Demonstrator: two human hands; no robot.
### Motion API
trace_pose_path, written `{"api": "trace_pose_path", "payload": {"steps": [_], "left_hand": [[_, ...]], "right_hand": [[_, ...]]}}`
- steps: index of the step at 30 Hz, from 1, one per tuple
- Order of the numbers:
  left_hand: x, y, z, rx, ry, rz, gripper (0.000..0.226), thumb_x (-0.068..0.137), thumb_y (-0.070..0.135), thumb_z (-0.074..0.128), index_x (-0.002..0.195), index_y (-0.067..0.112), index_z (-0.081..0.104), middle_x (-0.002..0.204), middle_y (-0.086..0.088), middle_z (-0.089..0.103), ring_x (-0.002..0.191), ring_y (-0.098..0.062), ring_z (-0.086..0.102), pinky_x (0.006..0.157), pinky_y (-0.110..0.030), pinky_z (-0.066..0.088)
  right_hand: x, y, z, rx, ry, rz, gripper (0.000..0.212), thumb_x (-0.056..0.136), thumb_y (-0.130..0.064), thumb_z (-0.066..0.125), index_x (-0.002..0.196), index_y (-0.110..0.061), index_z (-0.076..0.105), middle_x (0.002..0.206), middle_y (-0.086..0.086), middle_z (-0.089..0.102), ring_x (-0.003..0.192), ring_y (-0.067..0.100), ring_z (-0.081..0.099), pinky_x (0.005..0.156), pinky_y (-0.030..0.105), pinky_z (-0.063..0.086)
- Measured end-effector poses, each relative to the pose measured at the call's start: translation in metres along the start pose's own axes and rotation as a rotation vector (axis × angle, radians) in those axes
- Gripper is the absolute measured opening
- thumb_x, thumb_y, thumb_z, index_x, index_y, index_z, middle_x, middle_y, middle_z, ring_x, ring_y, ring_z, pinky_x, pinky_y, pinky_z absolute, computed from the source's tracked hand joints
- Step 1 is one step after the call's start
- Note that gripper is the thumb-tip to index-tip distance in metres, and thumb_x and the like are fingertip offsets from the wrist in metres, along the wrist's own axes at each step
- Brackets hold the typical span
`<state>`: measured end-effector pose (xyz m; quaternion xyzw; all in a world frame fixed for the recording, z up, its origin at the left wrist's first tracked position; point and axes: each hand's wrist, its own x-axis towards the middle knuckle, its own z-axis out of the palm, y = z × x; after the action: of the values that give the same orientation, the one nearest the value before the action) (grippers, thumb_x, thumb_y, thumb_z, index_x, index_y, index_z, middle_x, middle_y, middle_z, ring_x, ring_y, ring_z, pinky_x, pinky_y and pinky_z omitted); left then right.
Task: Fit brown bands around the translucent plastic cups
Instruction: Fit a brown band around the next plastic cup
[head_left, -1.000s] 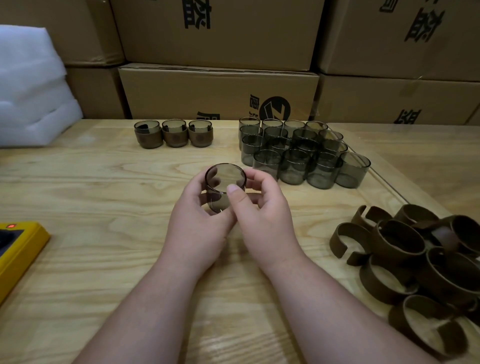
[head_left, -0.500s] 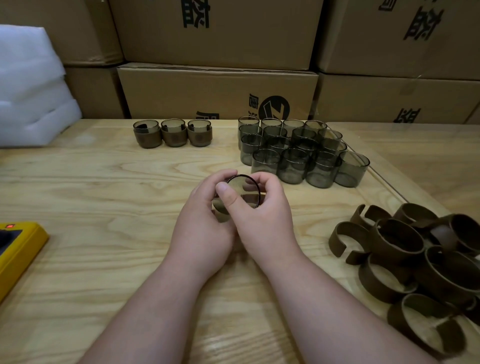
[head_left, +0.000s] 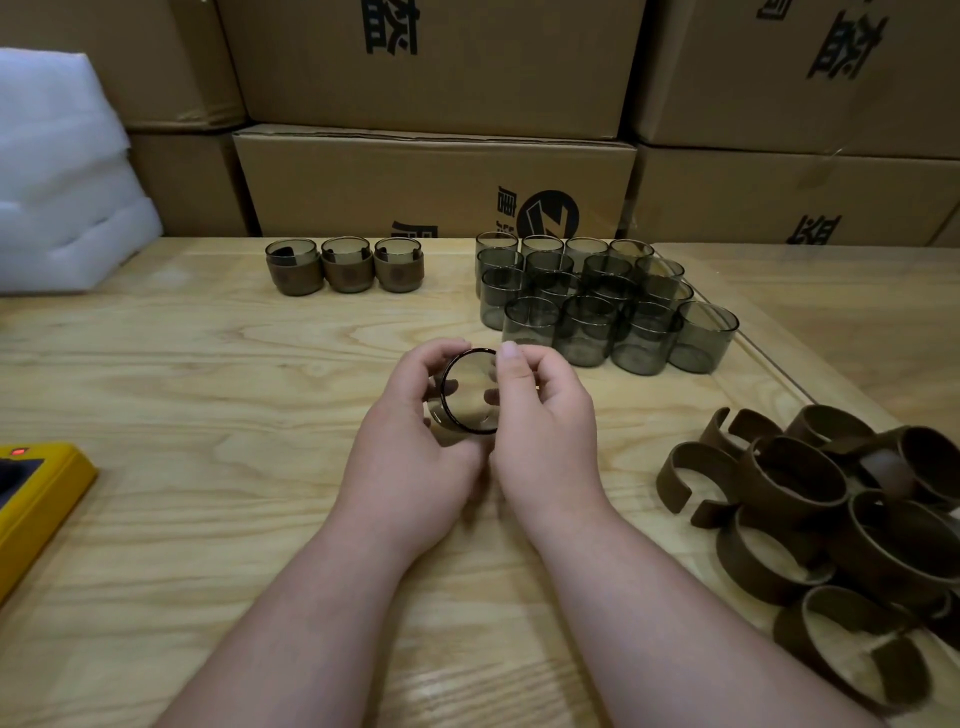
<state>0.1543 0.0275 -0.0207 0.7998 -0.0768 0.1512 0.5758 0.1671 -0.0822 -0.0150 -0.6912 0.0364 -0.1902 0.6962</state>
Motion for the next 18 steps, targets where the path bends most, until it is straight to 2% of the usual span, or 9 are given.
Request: {"api": "trace_pose_path", "payload": {"steps": [3, 5, 9, 12, 15, 18], "left_hand": [[0.0007, -0.0006, 0.0011, -0.042, 0.040, -0.008, 0.068, 0.058, 0.025, 0.073, 0.116, 0.054, 0.054, 0.107, 0.033, 0.064, 0.094, 0.005, 0.065, 0.075, -0.018, 0.054], [0.0017, -0.0011, 0.0017, -0.070, 0.061, -0.005, 0.066, 0.060, 0.026, 0.078, 0.114, 0.053, 0.053, 0.109, 0.031, 0.066, 0.094, 0.004, 0.067, 0.074, -0.016, 0.053], [0.0040, -0.0037, 0.0008, -0.095, 0.101, 0.004, 0.067, 0.069, 0.015, 0.085, 0.116, 0.051, 0.053, 0.115, 0.033, 0.065, 0.102, 0.002, 0.067, 0.075, -0.015, 0.053], [0.0045, -0.0050, 0.0001, -0.099, 0.121, -0.002, 0.068, 0.069, 0.019, 0.086, 0.121, 0.048, 0.053, 0.120, 0.028, 0.066, 0.103, -0.001, 0.068, 0.081, -0.023, 0.056], [0.0048, -0.0043, 0.0000, -0.130, 0.136, -0.019, 0.066, 0.064, 0.030, 0.079, 0.123, 0.046, 0.054, 0.122, 0.022, 0.066, 0.099, -0.001, 0.069, 0.081, -0.024, 0.057], [0.0048, -0.0043, -0.0006, -0.146, 0.145, -0.033, 0.064, 0.064, 0.035, 0.079, 0.122, 0.047, 0.053, 0.121, 0.018, 0.067, 0.097, 0.000, 0.069, 0.079, -0.020, 0.056]], "right_hand": [[0.0001, -0.0003, 0.0012, 0.035, -0.007, 0.023, 0.020, 0.097, -0.040, 0.057, 0.090, -0.025, 0.069, 0.080, -0.013, 0.073, 0.076, 0.007, 0.068, 0.075, 0.038, 0.058], [0.0005, -0.0008, 0.0021, 0.053, -0.011, 0.030, 0.022, 0.091, -0.041, 0.056, 0.089, -0.024, 0.070, 0.079, -0.011, 0.074, 0.076, 0.011, 0.068, 0.075, 0.039, 0.057], [-0.0006, -0.0011, 0.0041, 0.104, -0.040, 0.067, 0.020, 0.085, -0.039, 0.058, 0.089, -0.025, 0.071, 0.082, -0.005, 0.073, 0.080, 0.019, 0.067, 0.080, 0.048, 0.057], [-0.0022, -0.0016, 0.0038, 0.144, -0.086, 0.087, 0.020, 0.083, -0.036, 0.058, 0.094, -0.026, 0.072, 0.086, -0.002, 0.074, 0.075, 0.015, 0.064, 0.071, 0.038, 0.053], [-0.0038, -0.0027, 0.0034, 0.152, -0.161, 0.077, 0.026, 0.082, -0.034, 0.060, 0.102, -0.022, 0.071, 0.092, -0.002, 0.074, 0.077, 0.011, 0.067, 0.067, 0.029, 0.052], [-0.0052, -0.0015, 0.0035, 0.100, -0.212, 0.026, 0.032, 0.080, -0.039, 0.066, 0.110, -0.027, 0.068, 0.108, -0.004, 0.074, 0.098, 0.016, 0.071, 0.080, 0.030, 0.059]]}}
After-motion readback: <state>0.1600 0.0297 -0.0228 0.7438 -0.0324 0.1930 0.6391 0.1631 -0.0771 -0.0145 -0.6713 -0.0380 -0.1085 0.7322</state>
